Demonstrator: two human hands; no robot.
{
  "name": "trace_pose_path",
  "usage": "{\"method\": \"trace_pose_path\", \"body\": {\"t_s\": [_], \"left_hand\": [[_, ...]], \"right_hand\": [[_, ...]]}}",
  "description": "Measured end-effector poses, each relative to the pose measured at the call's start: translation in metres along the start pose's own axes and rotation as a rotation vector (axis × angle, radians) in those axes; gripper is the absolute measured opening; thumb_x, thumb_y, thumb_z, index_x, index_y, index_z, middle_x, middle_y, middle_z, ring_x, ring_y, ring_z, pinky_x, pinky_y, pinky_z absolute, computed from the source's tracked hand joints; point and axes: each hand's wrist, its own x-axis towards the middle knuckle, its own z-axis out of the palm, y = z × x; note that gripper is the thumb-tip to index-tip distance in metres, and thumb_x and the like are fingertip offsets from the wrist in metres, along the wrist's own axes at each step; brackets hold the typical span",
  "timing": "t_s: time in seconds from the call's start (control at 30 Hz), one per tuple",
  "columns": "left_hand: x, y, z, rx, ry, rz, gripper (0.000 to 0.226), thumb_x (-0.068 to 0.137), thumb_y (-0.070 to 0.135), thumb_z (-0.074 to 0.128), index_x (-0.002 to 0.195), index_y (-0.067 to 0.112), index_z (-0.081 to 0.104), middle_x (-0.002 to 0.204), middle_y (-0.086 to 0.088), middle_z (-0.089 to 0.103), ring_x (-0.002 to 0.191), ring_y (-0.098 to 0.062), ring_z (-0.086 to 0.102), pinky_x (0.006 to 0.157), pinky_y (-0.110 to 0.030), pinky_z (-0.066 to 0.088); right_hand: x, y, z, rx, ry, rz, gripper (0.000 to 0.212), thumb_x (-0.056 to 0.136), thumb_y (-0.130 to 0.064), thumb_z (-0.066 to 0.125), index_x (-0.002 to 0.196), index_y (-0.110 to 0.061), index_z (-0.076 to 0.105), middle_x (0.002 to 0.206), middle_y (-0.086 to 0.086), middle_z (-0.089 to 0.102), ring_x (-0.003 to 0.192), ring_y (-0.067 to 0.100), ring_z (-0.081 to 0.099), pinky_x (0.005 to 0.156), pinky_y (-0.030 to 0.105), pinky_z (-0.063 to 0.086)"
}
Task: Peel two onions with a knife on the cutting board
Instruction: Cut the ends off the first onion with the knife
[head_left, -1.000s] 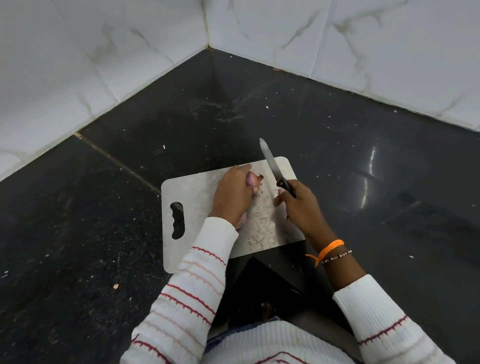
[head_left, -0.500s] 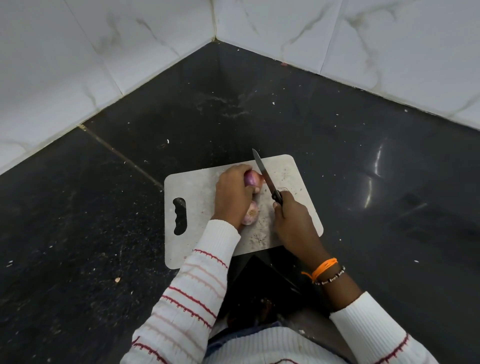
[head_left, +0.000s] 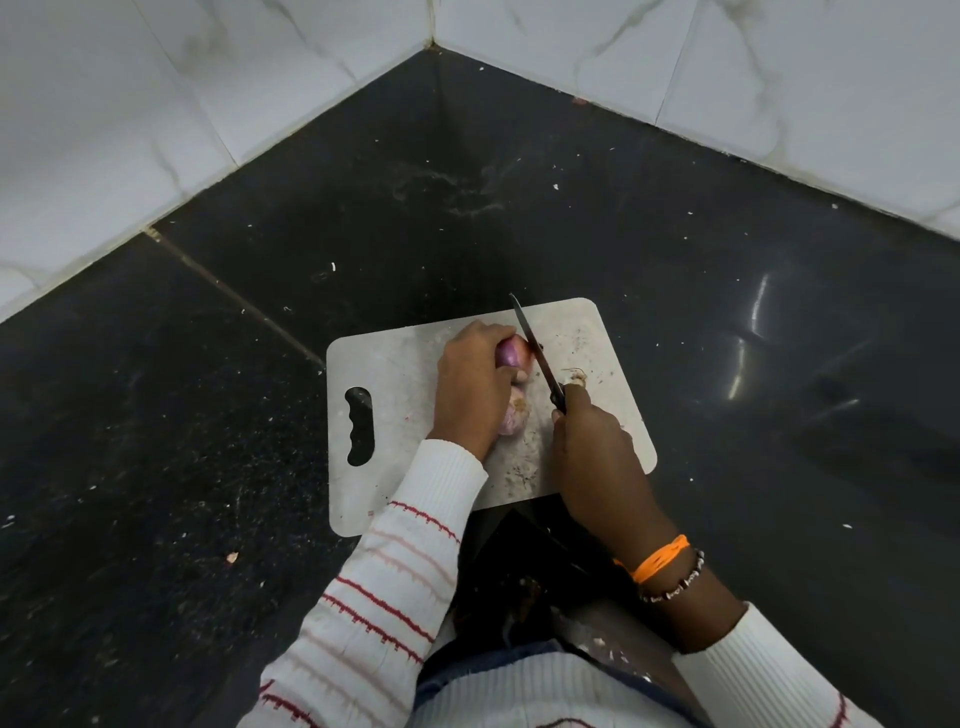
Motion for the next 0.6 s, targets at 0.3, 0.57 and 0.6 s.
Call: {"method": "trace_pose_path", "body": {"t_s": [0.3, 0.57, 0.6], "left_hand": [[0.002, 0.002, 0.000, 0.025, -0.011, -0.004, 0.038, 0.087, 0.011, 0.066, 0.125, 0.012, 0.060, 0.126, -0.007, 0.060, 0.114, -0.021, 0.056, 0.096, -0.023, 0.041], [0.004, -0.004, 0.001, 0.014, 0.013, -0.020, 0.036, 0.085, 0.007, 0.066, 0.121, 0.012, 0.061, 0.123, -0.005, 0.060, 0.111, -0.017, 0.054, 0.090, -0.014, 0.033], [0.005, -0.006, 0.001, 0.004, 0.016, -0.027, 0.036, 0.084, 0.006, 0.067, 0.120, 0.012, 0.062, 0.122, -0.004, 0.060, 0.110, -0.016, 0.054, 0.090, -0.014, 0.034]], "right_hand": [[0.007, -0.013, -0.006, -0.063, -0.043, 0.039, 0.024, 0.094, -0.003, 0.034, 0.117, -0.008, 0.039, 0.102, 0.014, 0.058, 0.091, 0.035, 0.056, 0.066, 0.030, 0.029], [0.016, -0.016, -0.005, 0.014, -0.033, 0.032, 0.022, 0.093, -0.002, 0.035, 0.114, -0.008, 0.042, 0.101, 0.016, 0.060, 0.092, 0.037, 0.056, 0.065, 0.030, 0.029], [0.018, -0.017, -0.006, 0.026, -0.032, 0.028, 0.023, 0.092, -0.002, 0.036, 0.114, -0.007, 0.042, 0.102, 0.016, 0.059, 0.094, 0.038, 0.056, 0.066, 0.030, 0.029]]}}
